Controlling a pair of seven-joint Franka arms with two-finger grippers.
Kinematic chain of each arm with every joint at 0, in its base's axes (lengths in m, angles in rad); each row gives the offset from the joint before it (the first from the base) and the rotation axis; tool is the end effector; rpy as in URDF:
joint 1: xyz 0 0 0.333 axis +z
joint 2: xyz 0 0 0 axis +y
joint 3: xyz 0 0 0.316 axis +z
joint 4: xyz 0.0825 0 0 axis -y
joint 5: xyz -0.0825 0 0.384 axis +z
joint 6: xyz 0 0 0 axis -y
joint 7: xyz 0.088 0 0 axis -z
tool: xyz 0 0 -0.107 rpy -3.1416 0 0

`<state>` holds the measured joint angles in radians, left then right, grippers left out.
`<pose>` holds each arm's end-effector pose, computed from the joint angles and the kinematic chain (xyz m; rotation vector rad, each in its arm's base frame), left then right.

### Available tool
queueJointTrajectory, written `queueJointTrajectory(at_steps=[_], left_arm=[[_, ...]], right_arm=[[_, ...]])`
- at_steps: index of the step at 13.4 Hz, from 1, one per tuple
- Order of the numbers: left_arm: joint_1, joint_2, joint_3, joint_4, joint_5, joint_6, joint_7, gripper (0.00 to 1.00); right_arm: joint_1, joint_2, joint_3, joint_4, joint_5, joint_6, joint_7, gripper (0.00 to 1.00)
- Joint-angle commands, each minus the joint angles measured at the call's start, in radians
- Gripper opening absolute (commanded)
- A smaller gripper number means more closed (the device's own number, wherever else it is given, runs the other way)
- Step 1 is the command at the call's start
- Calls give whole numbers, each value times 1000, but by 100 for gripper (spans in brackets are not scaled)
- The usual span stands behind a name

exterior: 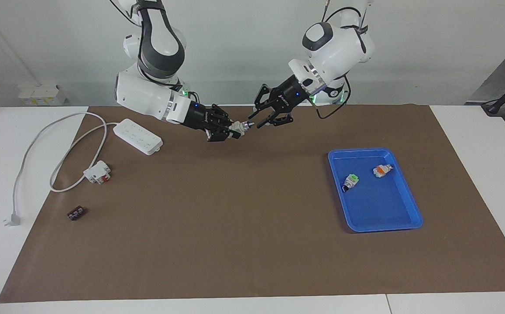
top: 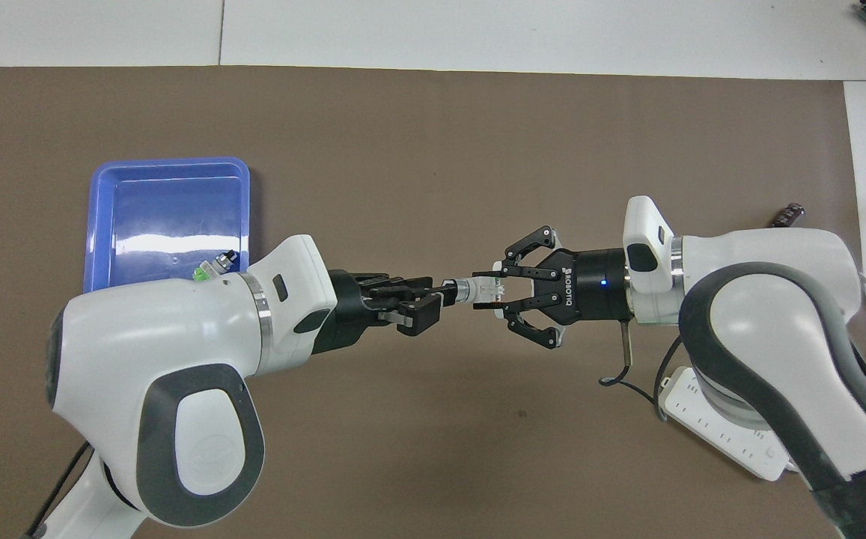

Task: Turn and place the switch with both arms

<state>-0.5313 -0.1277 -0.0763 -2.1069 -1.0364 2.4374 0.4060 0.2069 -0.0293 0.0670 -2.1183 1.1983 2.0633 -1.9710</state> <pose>0.4525 -0.3188 0.5239 2.2244 -0.3883 0.3976 0.5157 0.1961 0.4525 -1.5777 -1.6351 -0.9473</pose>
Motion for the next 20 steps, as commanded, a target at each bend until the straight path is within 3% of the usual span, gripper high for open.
queueJointTrajectory(at_steps=[1,7,15,20], left_arm=[[-2,20,10,13,-27,-15,68,38],[-2,46,10,37,-27,-15,89,37],[-10,48,12,44,-27,-15,109,26],[-15,49,12,38,-27,-17,109,26]], right_arm=[[8,-29,-4,-28,29,23,14,0],[8,-29,-4,-28,27,23,12,0],[8,-29,-4,-28,27,24,15,0],[8,-29,-4,-28,26,24,15,0]])
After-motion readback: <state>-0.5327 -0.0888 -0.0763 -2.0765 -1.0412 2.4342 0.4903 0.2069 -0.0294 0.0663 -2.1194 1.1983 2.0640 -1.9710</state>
